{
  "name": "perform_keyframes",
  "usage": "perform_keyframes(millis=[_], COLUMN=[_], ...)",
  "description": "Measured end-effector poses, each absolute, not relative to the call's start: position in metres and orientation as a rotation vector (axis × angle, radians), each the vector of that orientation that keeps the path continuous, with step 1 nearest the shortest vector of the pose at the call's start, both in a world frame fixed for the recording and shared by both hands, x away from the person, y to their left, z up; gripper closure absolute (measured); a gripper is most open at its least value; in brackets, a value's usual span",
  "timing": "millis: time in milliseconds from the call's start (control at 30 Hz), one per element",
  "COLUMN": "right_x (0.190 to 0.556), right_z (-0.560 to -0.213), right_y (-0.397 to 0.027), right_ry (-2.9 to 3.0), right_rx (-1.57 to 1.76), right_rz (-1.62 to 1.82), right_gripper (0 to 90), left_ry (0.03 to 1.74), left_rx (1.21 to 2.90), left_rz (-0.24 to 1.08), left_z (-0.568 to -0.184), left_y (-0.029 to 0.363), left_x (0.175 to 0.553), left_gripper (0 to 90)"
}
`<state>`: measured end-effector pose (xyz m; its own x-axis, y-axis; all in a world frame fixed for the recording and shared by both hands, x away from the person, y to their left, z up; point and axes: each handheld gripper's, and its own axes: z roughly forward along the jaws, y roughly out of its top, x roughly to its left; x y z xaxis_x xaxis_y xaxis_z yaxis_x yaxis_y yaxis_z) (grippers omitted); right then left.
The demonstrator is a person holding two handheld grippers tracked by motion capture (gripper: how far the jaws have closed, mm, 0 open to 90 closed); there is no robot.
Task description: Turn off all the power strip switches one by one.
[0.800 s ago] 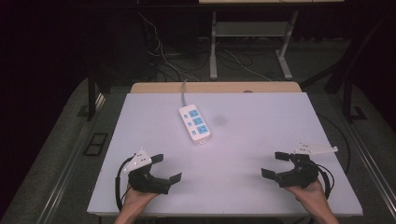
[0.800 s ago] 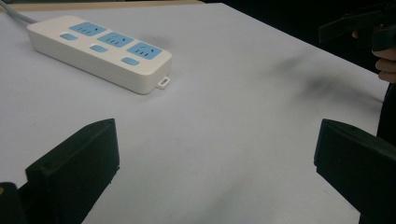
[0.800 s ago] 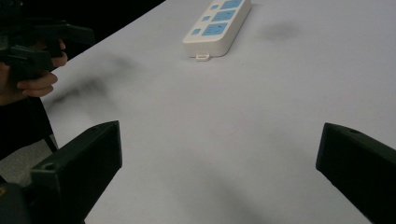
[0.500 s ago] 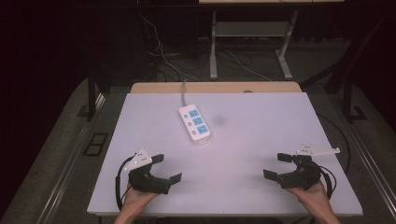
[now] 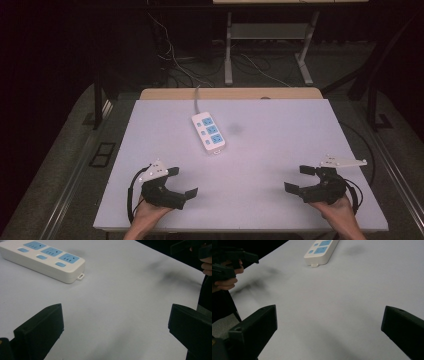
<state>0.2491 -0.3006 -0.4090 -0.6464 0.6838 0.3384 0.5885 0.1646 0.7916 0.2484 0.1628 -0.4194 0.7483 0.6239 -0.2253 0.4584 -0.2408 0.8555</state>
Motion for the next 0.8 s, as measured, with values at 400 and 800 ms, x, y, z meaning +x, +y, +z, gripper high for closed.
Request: perform_keyframes(millis=[400, 800], right_x=[0.248, 0.248], right_z=[-0.410, -0.412], right_y=[-0.298, -0.300], right_ry=[2.353, 2.354], right_rx=[1.257, 1.268], right_rz=[1.488, 1.482], right_gripper=[0.3, 0.3], left_ry=[0.818, 0.808], left_rx=[1.934, 1.978], left_rz=[0.170, 0.152], left_z=[-0.414, -0.405], left_y=[0.158, 0.155], left_x=[0.250, 0.259], left_gripper=[0.0, 0.0])
